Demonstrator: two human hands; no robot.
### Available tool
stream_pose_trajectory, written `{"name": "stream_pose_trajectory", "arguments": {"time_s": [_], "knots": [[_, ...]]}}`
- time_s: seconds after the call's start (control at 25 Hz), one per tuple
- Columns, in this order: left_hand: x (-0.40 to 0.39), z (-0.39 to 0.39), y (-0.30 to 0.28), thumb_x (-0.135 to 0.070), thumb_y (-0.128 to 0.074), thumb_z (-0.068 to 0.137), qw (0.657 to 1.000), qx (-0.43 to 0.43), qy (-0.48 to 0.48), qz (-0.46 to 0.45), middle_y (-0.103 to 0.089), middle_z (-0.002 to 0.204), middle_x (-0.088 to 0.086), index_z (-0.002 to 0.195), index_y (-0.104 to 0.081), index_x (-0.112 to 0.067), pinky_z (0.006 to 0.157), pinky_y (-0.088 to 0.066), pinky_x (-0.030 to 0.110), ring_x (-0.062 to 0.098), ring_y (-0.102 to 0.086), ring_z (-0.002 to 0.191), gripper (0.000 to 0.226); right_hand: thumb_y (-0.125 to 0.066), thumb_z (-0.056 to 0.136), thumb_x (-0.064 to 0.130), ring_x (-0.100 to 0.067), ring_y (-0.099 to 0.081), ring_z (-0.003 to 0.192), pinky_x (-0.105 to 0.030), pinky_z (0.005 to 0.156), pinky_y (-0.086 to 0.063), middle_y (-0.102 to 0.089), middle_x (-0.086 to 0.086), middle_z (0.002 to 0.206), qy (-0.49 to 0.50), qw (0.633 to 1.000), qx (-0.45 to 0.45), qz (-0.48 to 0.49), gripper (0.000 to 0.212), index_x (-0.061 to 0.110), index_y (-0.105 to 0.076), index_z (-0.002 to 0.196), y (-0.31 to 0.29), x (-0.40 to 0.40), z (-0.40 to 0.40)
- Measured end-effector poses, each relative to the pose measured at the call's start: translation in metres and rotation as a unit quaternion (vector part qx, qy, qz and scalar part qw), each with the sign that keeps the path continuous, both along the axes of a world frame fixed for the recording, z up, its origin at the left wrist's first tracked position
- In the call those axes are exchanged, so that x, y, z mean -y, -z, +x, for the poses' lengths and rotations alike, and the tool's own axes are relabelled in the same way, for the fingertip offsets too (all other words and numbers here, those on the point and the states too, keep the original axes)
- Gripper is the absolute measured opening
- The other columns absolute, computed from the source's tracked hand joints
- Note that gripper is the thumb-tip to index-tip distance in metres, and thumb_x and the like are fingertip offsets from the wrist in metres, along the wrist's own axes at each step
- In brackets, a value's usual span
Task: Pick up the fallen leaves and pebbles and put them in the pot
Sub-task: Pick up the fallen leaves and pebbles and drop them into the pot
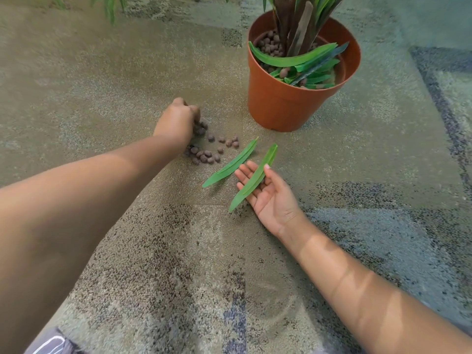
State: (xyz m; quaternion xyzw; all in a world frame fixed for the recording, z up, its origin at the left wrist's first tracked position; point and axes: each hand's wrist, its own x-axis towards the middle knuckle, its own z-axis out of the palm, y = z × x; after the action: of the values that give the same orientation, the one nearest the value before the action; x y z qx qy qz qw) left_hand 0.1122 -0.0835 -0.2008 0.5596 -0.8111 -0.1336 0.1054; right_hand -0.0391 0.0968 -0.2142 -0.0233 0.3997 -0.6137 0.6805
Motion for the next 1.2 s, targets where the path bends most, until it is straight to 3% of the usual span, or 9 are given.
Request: {"name": "stream_pose_trajectory", "arguments": {"time_s": [0.16,0.32,0.48,0.56,0.68,0.8,0.96,1.12,1.2], "knots": [[-0.019,-0.001,-0.008,-0.006,-0.054,0.088,0.996,-0.084,-0.037,-0.001,-0.051,0.110,0.013,0.100,-0.065,-0.012,0.073,-0.041,0.029,0.028,-0.052,0.097,0.018,-0.045,0.095,0.030,-0.023,-0.064,0.105,-0.033,0.094,-0.050,-0.067,-0.013,0.109,0.015,1.000,-0.001,0.006,0.040,0.000,-0.056,0.119,-0.001,0.000,0.002],[-0.075,-0.017,-0.027,-0.008,-0.060,0.084,0.973,-0.224,-0.001,0.047,-0.054,0.104,0.002,0.093,-0.068,-0.015,0.073,-0.047,0.011,0.009,-0.054,0.083,0.014,-0.045,0.094,0.027,-0.024,-0.065,0.105,-0.032,0.094,-0.050,-0.069,-0.013,0.107,0.041,0.999,0.033,-0.003,0.035,0.002,-0.060,0.114,0.002,-0.005,0.005],[-0.135,-0.036,-0.034,-0.009,-0.065,0.079,0.951,-0.264,0.010,0.161,-0.054,0.100,-0.002,0.079,-0.063,-0.031,0.081,-0.046,0.016,0.008,-0.056,0.085,0.022,-0.038,0.096,0.022,-0.021,-0.068,0.089,-0.030,0.086,-0.053,-0.072,-0.013,0.094,0.061,0.997,0.045,0.018,0.033,0.003,-0.063,0.105,0.000,-0.005,0.008],[-0.153,-0.047,-0.033,-0.004,-0.064,0.078,0.945,-0.263,0.029,0.194,-0.057,0.101,0.002,0.082,-0.069,-0.022,0.083,-0.047,0.019,0.012,-0.059,0.086,0.019,-0.038,0.097,0.025,-0.018,-0.068,0.076,-0.028,0.077,-0.053,-0.071,-0.010,0.081,0.061,0.996,0.028,0.054,0.033,0.006,-0.065,0.095,-0.005,-0.003,0.013],[-0.165,-0.058,-0.031,0.000,-0.058,0.079,0.953,-0.245,0.067,0.167,-0.063,0.097,0.009,0.085,-0.070,-0.009,0.085,-0.045,0.024,0.020,-0.060,0.093,0.016,-0.037,0.098,0.031,-0.019,-0.064,0.080,-0.031,0.085,-0.049,-0.068,-0.008,0.077,0.070,0.993,0.025,0.095,0.035,0.010,-0.064,0.088,-0.015,-0.002,0.014],[-0.163,-0.069,-0.043,-0.007,-0.052,0.082,0.951,-0.268,0.036,0.148,-0.064,0.089,0.009,0.086,-0.059,-0.008,0.077,-0.049,0.038,0.024,-0.060,0.084,0.008,-0.037,0.098,0.032,-0.020,-0.063,0.082,-0.032,0.083,-0.049,-0.068,-0.006,0.075,0.071,0.990,0.027,0.117,0.033,0.014,-0.062,0.086,-0.032,0.000,0.009],[-0.158,-0.090,-0.067,-0.009,-0.046,0.082,0.909,-0.380,-0.100,0.137,-0.055,0.097,0.000,0.090,-0.049,-0.015,0.080,-0.038,0.029,0.019,-0.050,0.100,0.010,-0.030,0.099,0.025,-0.019,-0.058,0.085,-0.030,0.078,-0.046,-0.060,-0.007,0.086,0.077,0.993,0.065,0.063,0.029,0.013,-0.056,0.093,-0.065,0.007,0.013],[-0.148,-0.102,-0.088,-0.015,-0.043,0.091,0.827,-0.488,-0.181,0.212,-0.052,0.120,0.004,0.117,-0.050,-0.010,0.094,-0.037,0.025,0.013,-0.049,0.108,0.028,-0.040,0.096,0.027,-0.010,-0.057,0.066,-0.024,0.058,-0.047,-0.060,0.001,0.078,0.040,0.992,-0.092,0.080,0.020,0.018,-0.057,0.090,-0.095,0.021,0.009],[-0.140,-0.105,-0.099,-0.014,-0.040,0.092,0.786,-0.542,-0.174,0.242,-0.054,0.125,0.006,0.121,-0.051,-0.013,0.101,-0.039,0.029,0.014,-0.051,0.113,0.031,-0.043,0.096,0.022,-0.010,-0.059,0.065,-0.023,0.050,-0.050,-0.064,0.001,0.074,0.082,0.993,-0.059,0.061,0.020,0.016,-0.061,0.092,-0.107,0.030,0.005]]}}
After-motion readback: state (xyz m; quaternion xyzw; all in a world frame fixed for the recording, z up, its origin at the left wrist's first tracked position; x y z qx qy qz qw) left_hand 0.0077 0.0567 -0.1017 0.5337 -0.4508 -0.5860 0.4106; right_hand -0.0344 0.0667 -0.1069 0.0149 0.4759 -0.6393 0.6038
